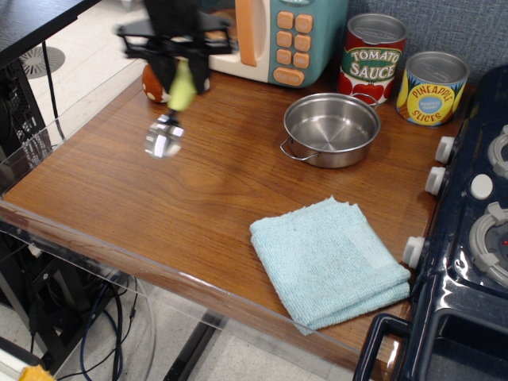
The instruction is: Pick up the spoon and move it to the bottom left corner
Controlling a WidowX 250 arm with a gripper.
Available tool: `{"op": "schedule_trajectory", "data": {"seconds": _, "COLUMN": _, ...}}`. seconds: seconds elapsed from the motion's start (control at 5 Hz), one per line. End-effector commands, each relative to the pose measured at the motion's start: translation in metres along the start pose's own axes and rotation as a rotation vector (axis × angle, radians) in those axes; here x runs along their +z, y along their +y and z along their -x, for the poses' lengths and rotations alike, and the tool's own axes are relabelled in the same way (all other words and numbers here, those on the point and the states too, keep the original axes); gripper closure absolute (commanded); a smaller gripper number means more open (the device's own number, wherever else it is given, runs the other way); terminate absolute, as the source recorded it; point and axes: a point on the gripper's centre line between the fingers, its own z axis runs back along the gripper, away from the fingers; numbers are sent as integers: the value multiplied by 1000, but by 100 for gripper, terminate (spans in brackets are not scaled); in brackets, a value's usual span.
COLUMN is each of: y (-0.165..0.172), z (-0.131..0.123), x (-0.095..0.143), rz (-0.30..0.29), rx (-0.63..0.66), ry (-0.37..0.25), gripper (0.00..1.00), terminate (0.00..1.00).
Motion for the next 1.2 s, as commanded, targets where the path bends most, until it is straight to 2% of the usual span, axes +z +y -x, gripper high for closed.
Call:
{"op": "schedule_trajectory", "data": {"seconds": 0.0, "y": 62, "z": 3, "x": -7, "rz": -96, "rx": -98, "ry": 46, "gripper": 100, "terminate": 0}}
{"op": "schedule_trajectory", "data": {"seconds": 0.2, "y": 79, "z": 7, "x": -25, "rz": -99, "rx": -169, "ry": 88, "gripper": 100, "terminate": 0}}
{"op": "schedule_trajectory", "data": {"seconds": 0.4, "y": 89, "z": 6, "x": -35, "rz": -88, "rx": -205, "ry": 99, "gripper": 100, "terminate": 0}}
{"op": "schedule_trajectory", "data": {"seconds": 1.0, "y": 91, "z": 2, "x": -64, "rz": -96, "rx": -304, "ry": 136, "gripper": 100, "terminate": 0}}
